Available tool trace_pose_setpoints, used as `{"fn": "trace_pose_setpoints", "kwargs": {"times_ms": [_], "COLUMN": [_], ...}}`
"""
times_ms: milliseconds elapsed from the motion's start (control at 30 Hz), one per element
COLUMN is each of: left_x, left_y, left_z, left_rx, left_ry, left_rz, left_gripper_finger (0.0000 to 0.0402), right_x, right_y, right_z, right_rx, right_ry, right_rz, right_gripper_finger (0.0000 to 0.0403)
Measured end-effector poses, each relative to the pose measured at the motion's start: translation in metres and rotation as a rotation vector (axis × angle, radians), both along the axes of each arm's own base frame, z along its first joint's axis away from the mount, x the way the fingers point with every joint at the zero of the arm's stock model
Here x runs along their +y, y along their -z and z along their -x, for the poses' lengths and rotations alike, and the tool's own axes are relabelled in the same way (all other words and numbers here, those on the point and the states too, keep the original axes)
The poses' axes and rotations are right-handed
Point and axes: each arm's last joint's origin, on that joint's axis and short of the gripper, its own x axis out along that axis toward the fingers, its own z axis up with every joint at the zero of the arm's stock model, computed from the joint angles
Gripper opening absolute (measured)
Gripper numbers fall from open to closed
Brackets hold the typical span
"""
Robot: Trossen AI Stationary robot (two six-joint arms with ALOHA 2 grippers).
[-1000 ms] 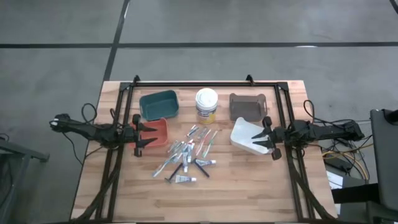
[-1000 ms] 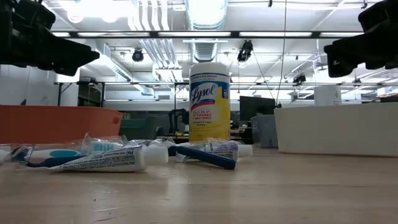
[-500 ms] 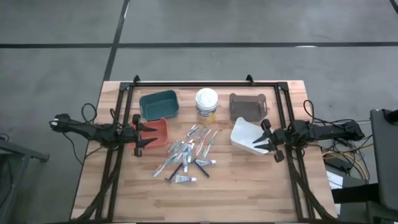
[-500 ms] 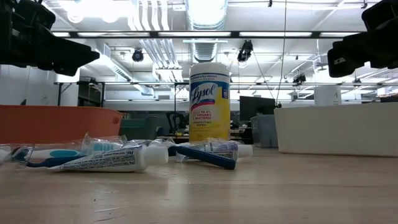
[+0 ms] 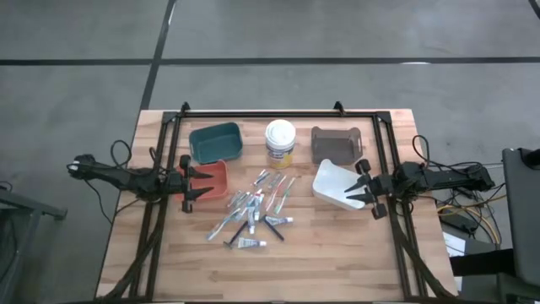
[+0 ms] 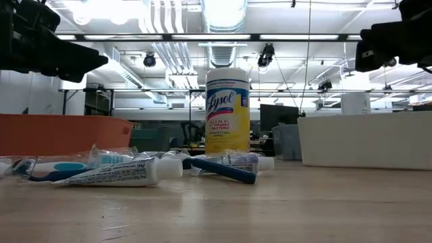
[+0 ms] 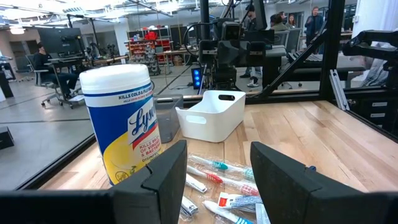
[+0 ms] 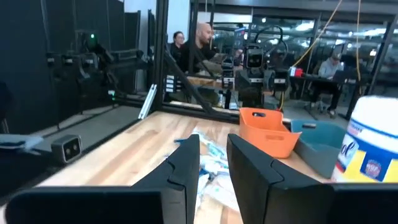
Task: Pick & Place Travel size toiletries
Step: Put the bottom blue toothbrush into the blue bin
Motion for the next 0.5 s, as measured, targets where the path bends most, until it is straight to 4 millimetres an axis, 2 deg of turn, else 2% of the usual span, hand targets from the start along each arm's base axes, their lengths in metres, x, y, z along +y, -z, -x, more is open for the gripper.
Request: {"fn": "trace_pose_setpoints", "kwargs": {"times_ms": [233,500], "left_x": [0.0000,0.0000], "left_y": [0.0000,0.0000], "left_z": [0.0000,0.0000], "left_rx": [0.000,0.000], "left_ry": [0.000,0.000], "left_rz": [0.000,0.000], "left_gripper_finger": [0.0183,0.0183], "right_x": [-0.0003,-0.0003], "right_y": [-0.0010,0.0066], "right_z": [0.0000,-0.0004], "right_rx": [-0.025,0.057], "right_ry": [0.016,0.013], "right_rz": [0.054,0.052], "right_gripper_finger": [0.0075,0.0083]}}
